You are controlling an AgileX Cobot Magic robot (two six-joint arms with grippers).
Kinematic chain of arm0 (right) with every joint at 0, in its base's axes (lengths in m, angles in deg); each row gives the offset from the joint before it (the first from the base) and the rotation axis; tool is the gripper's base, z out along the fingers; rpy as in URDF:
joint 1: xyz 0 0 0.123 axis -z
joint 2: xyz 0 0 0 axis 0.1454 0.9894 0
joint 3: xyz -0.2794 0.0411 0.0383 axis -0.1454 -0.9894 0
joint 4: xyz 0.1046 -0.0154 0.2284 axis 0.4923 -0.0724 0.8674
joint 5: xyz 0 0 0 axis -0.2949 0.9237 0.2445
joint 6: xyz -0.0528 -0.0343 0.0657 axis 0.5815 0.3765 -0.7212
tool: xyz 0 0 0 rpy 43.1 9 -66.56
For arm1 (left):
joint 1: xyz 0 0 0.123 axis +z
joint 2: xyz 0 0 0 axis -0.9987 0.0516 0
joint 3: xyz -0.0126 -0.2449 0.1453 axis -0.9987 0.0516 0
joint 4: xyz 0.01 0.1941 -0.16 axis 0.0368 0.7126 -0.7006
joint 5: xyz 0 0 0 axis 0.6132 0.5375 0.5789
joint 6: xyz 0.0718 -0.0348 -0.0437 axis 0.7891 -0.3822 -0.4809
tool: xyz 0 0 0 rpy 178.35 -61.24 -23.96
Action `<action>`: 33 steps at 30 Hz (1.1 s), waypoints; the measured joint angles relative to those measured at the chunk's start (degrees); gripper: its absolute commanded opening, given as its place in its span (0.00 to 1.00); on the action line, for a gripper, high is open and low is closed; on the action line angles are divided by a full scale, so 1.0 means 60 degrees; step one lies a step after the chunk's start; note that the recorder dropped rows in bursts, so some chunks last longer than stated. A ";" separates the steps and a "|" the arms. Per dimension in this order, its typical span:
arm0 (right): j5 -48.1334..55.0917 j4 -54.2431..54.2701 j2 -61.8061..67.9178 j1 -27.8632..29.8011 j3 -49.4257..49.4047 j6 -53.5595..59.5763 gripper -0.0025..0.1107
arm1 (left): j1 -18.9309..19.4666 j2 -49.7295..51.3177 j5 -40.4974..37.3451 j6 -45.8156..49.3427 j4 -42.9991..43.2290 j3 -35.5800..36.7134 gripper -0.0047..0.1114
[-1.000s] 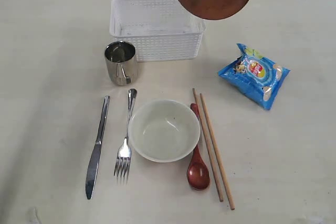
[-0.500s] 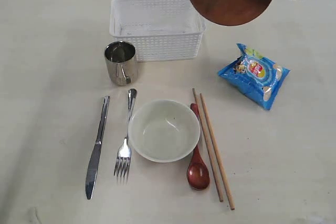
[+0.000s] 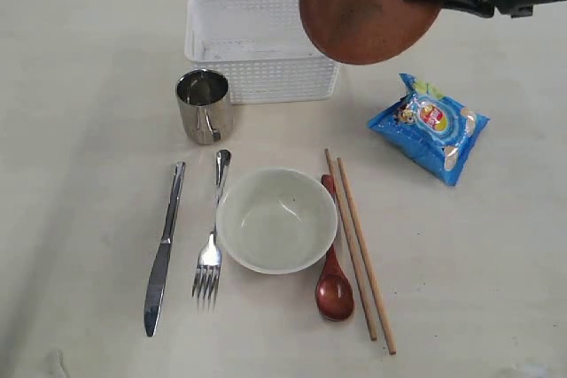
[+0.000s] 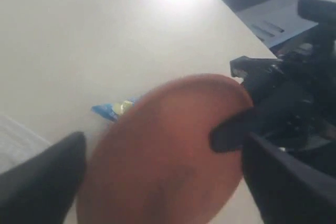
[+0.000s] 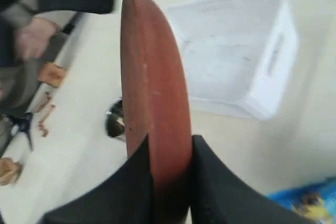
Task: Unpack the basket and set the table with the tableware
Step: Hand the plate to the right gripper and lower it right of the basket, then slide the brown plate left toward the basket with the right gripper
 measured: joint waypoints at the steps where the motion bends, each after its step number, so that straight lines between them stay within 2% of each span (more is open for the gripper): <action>1: -0.0274 -0.0501 0.0019 0.0000 0.0000 -0.0549 0.02 | 0.0000 0.0000 0.0000 -0.0067 0.0105 0.0000 0.79; 5: -0.0600 -0.2257 0.0019 0.0017 -0.0115 -0.2524 0.02 | 0.0082 0.0000 -0.0039 -0.0236 0.0406 0.0000 0.78; 11: -0.0093 -0.2523 0.0019 0.0017 -0.1213 -0.3270 0.02 | 0.0296 0.0000 -0.0043 -0.0302 0.0484 0.0000 0.78; 17: -0.0427 -0.1242 0.0019 0.0017 -0.2462 -0.3095 0.02 | 0.0296 0.0000 -0.0043 -0.0385 0.0544 0.0000 0.75; 24: -0.1628 0.0592 0.0019 -0.0349 -0.2857 -0.2701 0.02 | 0.0296 0.0000 -0.0043 -0.0445 0.0544 0.0000 0.60; 28: -0.2730 0.1043 0.0191 -0.1090 -0.2857 -0.2744 0.02 | 0.0296 0.0000 -0.0043 -0.0517 0.0544 0.0000 0.60; 33: -0.3224 0.1858 0.0697 -0.1508 -0.2857 -0.2696 0.02 | 0.0296 0.0000 -0.0043 -0.0682 0.0544 0.0000 0.60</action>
